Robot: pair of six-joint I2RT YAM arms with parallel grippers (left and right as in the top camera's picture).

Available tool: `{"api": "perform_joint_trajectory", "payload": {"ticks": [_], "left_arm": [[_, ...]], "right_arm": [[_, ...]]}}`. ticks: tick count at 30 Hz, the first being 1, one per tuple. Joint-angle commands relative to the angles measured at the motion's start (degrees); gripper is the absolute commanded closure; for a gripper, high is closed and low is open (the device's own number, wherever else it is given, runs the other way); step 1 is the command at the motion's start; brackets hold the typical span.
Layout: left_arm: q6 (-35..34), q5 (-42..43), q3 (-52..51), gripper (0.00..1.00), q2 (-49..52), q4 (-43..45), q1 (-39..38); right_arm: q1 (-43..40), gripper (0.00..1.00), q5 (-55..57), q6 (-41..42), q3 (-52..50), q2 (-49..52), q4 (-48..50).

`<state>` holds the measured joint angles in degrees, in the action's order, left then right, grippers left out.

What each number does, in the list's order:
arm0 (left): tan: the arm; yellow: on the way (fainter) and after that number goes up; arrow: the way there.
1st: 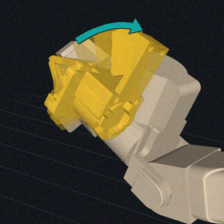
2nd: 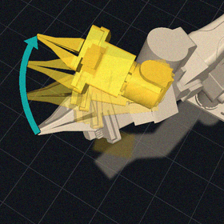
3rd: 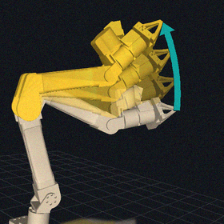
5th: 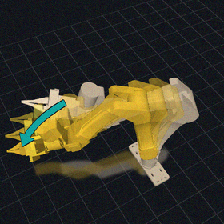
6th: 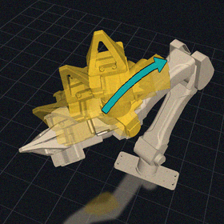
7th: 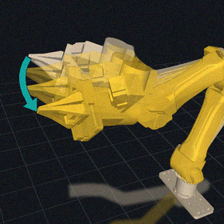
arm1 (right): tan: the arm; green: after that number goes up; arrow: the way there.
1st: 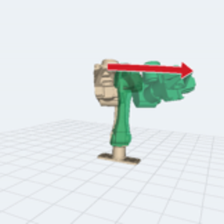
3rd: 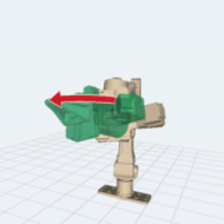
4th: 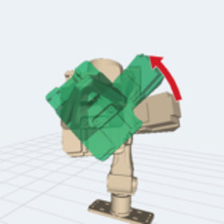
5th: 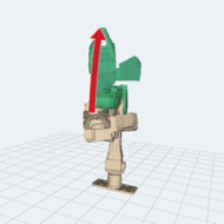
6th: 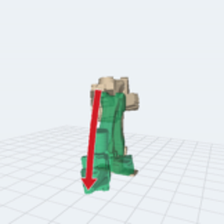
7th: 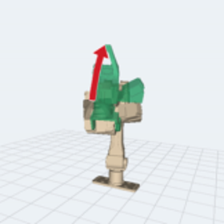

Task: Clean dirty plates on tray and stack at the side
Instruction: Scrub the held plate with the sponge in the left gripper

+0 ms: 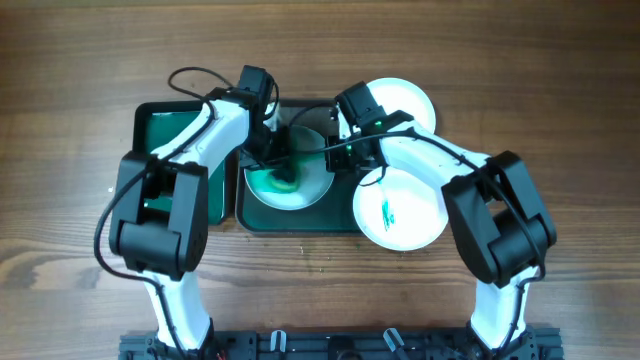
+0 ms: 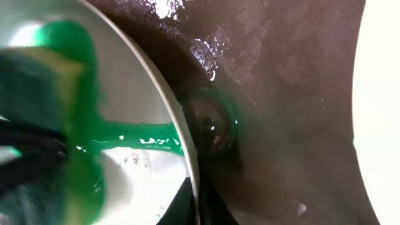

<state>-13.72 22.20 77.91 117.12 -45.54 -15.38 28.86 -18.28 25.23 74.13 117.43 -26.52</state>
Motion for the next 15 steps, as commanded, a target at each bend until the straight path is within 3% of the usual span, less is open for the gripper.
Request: {"api": "perform_joint_trajectory", "payload": {"ticks": [1,5,8,10,15], "left_arm": [[7.32,12.04,-1.01,0.96,3.61,1.84,-2.51],[-9.05,-13.9,-0.96,0.96,2.78,0.63,-2.54],[-19.85,-30.71,-0.96,0.96,0.94,-6.25,-2.51],[-21.53,-35.17,-0.96,0.96,-0.28,-9.62,-2.64],[-20.96,-34.67,-0.96,0.96,-0.98,-13.09,-4.04]], "right_arm": [[-1.05,0.96,-2.08,-1.31,-2.25,1.75,-0.15],[-1.09,0.96,-2.01,-1.36,-2.25,1.75,-0.15],[-1.09,0.96,-2.01,-1.42,-2.25,1.75,-0.13],[-1.09,0.96,-2.01,-1.4,-2.25,1.75,-0.07],[-1.09,0.96,-2.01,-1.29,-2.25,1.75,-0.15]]}}
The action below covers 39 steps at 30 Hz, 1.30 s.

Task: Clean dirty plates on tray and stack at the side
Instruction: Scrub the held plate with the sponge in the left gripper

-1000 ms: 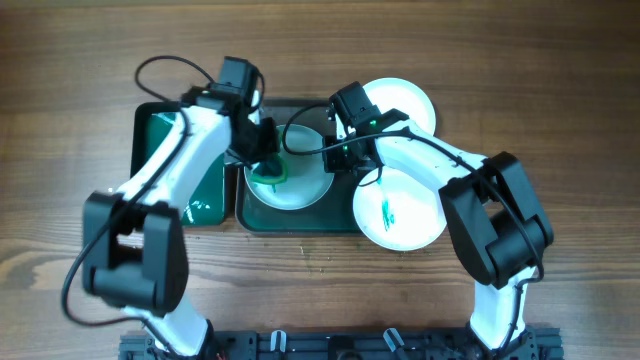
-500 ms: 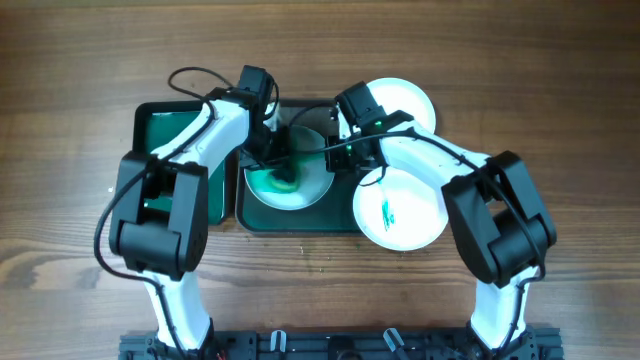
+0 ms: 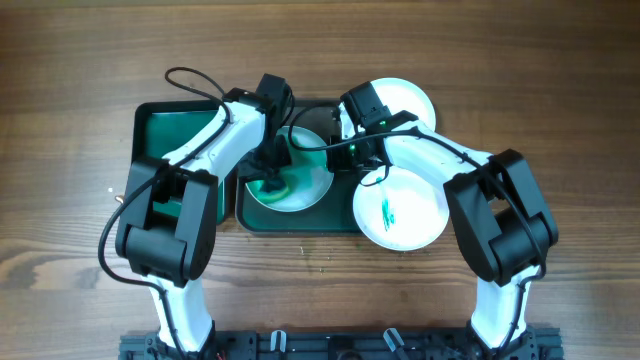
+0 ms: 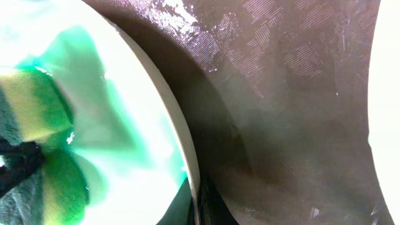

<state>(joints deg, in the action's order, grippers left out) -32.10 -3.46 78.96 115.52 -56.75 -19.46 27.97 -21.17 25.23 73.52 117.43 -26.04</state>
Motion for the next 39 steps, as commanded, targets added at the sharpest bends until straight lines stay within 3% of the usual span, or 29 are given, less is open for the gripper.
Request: {"api": "perform_joint_trajectory", "payload": {"ticks": [1,3,6,7,9,11,15,17,21,24,25,27,30,33,36,39], "left_arm": [[-1.62,-8.48,-2.01,0.96,0.61,-1.77,-0.26],[7.34,-0.48,-2.01,0.96,0.61,1.9,-0.7],[20.55,21.57,-2.01,0.96,0.61,10.01,-0.72],[21.9,26.93,-2.01,0.96,0.61,12.7,-0.72],[21.05,29.7,-2.01,0.96,0.61,16.02,-0.72],[17.62,27.26,-2.01,0.96,0.61,17.31,-0.7],[0.7,1.73,-2.01,0.96,0.61,13.27,-0.5],[-5.95,-5.95,-2.01,0.96,0.61,8.79,-0.52],[-3.67,1.31,-2.01,0.96,0.61,7.15,-0.83],[8.7,17.22,-2.01,0.96,0.61,9.33,-0.9],[15.65,25.97,-2.01,0.96,0.61,10.58,-0.9],[19.69,31.01,-2.01,0.96,0.61,12.96,-0.9],[19.37,29.75,-2.01,0.96,0.61,17.4,-0.39],[9.49,16.0,-2.01,0.96,0.61,20.68,0.81],[-1.7,-1.46,-2.01,0.96,0.61,15.76,1.73],[-4.42,-5.57,-2.01,0.96,0.61,7.54,1.57]], "right_arm": [[-0.2,0.96,0.87,-1.29,-1.64,1.75,-0.68],[-0.2,0.96,0.87,-1.29,-1.64,1.75,-0.74],[-0.2,0.96,0.87,-1.33,-1.64,1.75,-0.81],[-0.2,0.96,0.87,-1.55,-1.64,1.75,-0.92],[-0.2,0.96,0.7,-2.36,-1.64,1.75,-1.07],[-0.2,0.95,0.46,-2.75,-1.64,1.75,-1.07],[-0.2,0.96,0.46,-2.73,-1.64,1.75,-1.01],[-0.2,0.96,0.46,-2.73,-1.64,1.75,-1.01],[-0.2,0.96,0.46,-2.73,-1.64,1.75,-1.03],[-0.2,0.96,0.46,-2.75,-1.64,1.75,-1.05],[-0.2,0.96,0.46,-2.73,-1.64,1.75,-1.05],[-0.2,0.96,0.46,-2.71,-1.64,1.75,-1.05],[-0.2,0.96,0.46,-2.71,-1.64,1.75,-1.11],[-0.2,0.96,0.46,-2.73,-1.64,1.75,-1.25],[-0.2,0.96,0.5,-2.75,-1.64,1.75,-1.22],[-0.2,0.96,0.48,-2.75,-1.64,1.75,-1.2]]}}
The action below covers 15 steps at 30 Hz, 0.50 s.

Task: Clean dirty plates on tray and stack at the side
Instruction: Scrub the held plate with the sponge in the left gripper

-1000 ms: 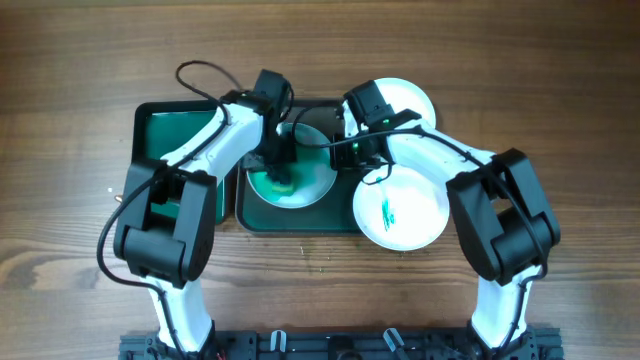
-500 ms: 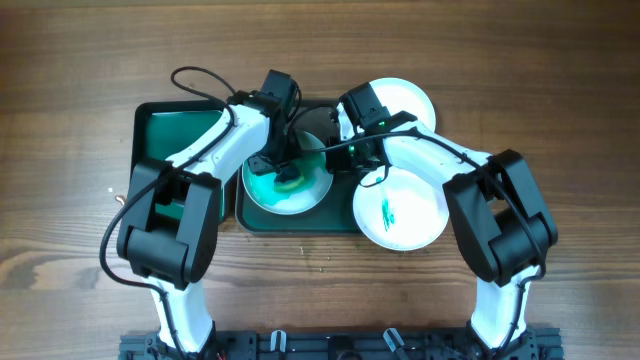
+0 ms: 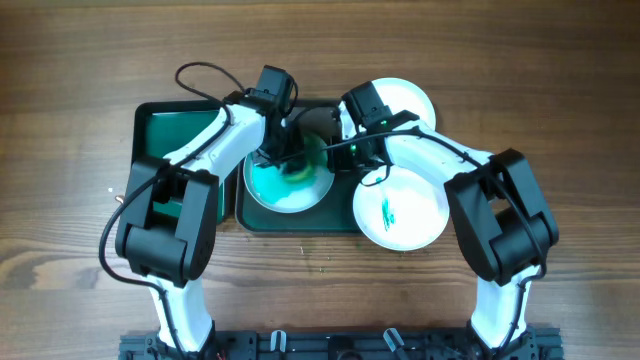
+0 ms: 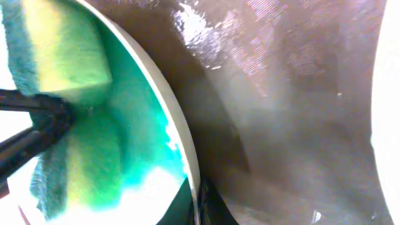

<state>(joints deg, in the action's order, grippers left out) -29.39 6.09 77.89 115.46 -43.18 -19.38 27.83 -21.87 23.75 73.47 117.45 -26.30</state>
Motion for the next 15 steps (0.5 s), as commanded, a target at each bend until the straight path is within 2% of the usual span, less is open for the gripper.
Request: {"api": "perform_joint_trajectory", "payload": {"ticks": [1,3,4,7,8,10,13,15], "left_arm": [[-7.1,-14.64,-0.94,0.96,0.68,-8.13,1.31],[-5.7,-11.41,-0.94,0.96,0.68,-11.82,0.79],[-1.75,-7.19,-0.94,0.96,0.68,-12.66,0.46],[19.21,18.71,-0.94,0.96,0.68,-12.74,-0.35],[23.67,24.92,-0.94,0.96,0.68,-12.33,-0.46],[27.5,31.61,-0.94,0.96,0.68,-9.77,-0.44],[26.91,30.34,-0.94,0.96,0.68,-3.26,-0.28],[21.4,21.75,-0.94,0.96,0.68,0.63,-0.26]], "right_arm": [[-0.07,0.96,1.18,-1.27,-1.6,1.73,-0.9],[-0.07,0.96,1.18,-1.25,-1.6,1.73,-0.9],[-0.07,0.96,1.18,-1.25,-1.6,1.73,-0.92],[-0.07,0.96,1.18,-1.22,-1.6,1.73,-0.92],[-0.07,0.96,1.18,-1.25,-1.6,1.73,-0.92],[-0.07,0.96,1.18,-1.25,-1.6,1.73,-0.92],[-0.07,0.96,1.2,-1.27,-1.6,1.73,-0.94],[-0.07,0.96,1.2,-1.29,-1.6,1.73,-0.94]]}}
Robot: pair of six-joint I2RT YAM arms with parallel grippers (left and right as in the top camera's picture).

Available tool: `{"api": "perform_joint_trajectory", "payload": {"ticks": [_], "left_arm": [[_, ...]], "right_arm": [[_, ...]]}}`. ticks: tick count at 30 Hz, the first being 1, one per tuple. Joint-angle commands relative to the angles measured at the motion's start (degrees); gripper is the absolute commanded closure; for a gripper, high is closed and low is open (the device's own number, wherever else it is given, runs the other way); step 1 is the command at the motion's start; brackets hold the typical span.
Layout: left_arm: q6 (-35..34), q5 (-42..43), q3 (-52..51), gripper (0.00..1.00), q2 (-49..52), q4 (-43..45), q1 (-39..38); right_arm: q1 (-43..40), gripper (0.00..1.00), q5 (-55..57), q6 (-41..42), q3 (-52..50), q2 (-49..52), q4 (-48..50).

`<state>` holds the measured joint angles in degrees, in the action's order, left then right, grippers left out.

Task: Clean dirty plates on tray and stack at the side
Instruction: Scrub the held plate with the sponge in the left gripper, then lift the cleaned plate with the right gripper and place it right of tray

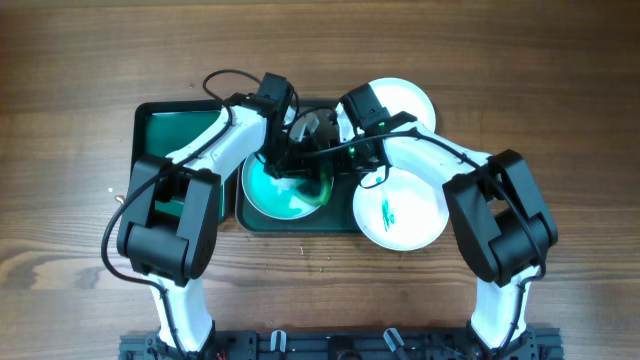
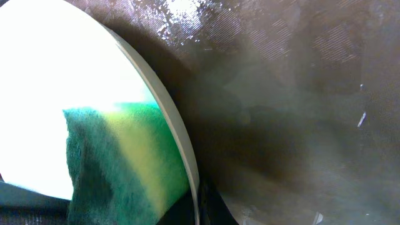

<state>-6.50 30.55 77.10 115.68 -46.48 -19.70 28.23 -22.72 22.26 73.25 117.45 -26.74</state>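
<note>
A white plate (image 1: 283,190) smeared with green sits tilted in the black tray (image 1: 345,215). My right gripper (image 1: 338,153) is shut on its right rim; in the right wrist view the rim (image 2: 178,134) runs down between the jaws of the right gripper (image 2: 197,209). A green-and-yellow sponge (image 2: 128,165) lies on the plate's face right by that rim. My left gripper (image 1: 290,160) is shut on the sponge (image 1: 314,182) from above. The plate's upper part shows bright white in the right wrist view.
A green basin (image 1: 175,125) stands left of the tray. Right of the tray lies a white plate with a green mark (image 1: 400,212), with another white plate (image 1: 410,100) behind it. Wet dark tray floor (image 2: 294,125) lies beside the held rim.
The sponge has shifted from the plate's upper middle to its right edge, close by my right gripper. The right gripper still pinches the same rim spot.
The sponge sat mid-plate beside a green streak, my right gripper pinching the rim. Then it was at the plate's lower left, with the green spread wider. It then sat at the upper middle, and now lies at the right rim.
</note>
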Motion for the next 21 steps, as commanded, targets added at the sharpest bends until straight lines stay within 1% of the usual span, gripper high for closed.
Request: {"api": "perform_joint_trajectory", "payload": {"ticks": [1,2,4,5,7,9,12,13,15,16,18,20,21], "left_arm": [[-6.78,-11.85,-0.15,0.96,0.46,5.75,0.04],[-11.85,-21.99,-0.15,0.96,0.46,6.45,0.07],[-17.09,-34.32,-0.15,0.96,0.46,5.77,0.09],[-18.51,-39.39,-0.13,0.96,0.44,4.31,0.11],[-21.75,-44.59,0.5,0.96,0.22,-0.33,0.33],[-24.48,-44.83,2.43,0.96,-0.59,-6.34,1.16],[-24.41,-41.62,7.26,0.96,-3.23,-14.14,3.41],[-24.13,-39.89,9.2,0.96,-4.17,-16.35,4.37],[-21.46,-33.53,13.55,0.96,-6.54,-20.22,7.17],[-19.93,-30.67,15.08,0.96,-7.72,-21.4,8.61],[-19.19,-28.61,16.11,0.96,-10.25,-22.25,11.56],[-19.21,-28.59,16.11,0.96,-11.3,-22.6,13.33],[-19.21,-28.61,16.11,0.96,-11.45,-22.86,14.1]], "right_arm": [[-0.46,0.96,2.1,0.2,-1.38,1.73,-0.5],[-0.46,0.96,2.25,0.24,-1.38,1.73,-0.52],[-0.46,0.96,2.32,0.2,-1.38,1.73,-0.55],[-0.46,0.96,2.73,0.22,-1.38,1.73,-0.59],[-0.46,0.96,3.17,0.24,-1.38,1.73,-0.72],[-0.46,0.96,3.32,0.2,-1.38,1.73,-0.76],[-0.46,0.96,3.41,0.22,-1.31,1.7,-1.27],[-0.44,0.96,3.8,0.22,-1.27,1.55,-1.73],[-0.37,0.96,5.57,0.2,-1.25,0.57,-2.91],[-0.17,0.96,7.26,0.22,-1.25,-0.48,-3.69],[0.92,0.96,12.5,0.09,-1.18,-4.28,-5.55],[2.27,0.96,16.74,0.0,-0.92,-7.43,-6.95],[3.54,0.96,20.79,0.0,-0.79,-9.77,-7.76]]}}
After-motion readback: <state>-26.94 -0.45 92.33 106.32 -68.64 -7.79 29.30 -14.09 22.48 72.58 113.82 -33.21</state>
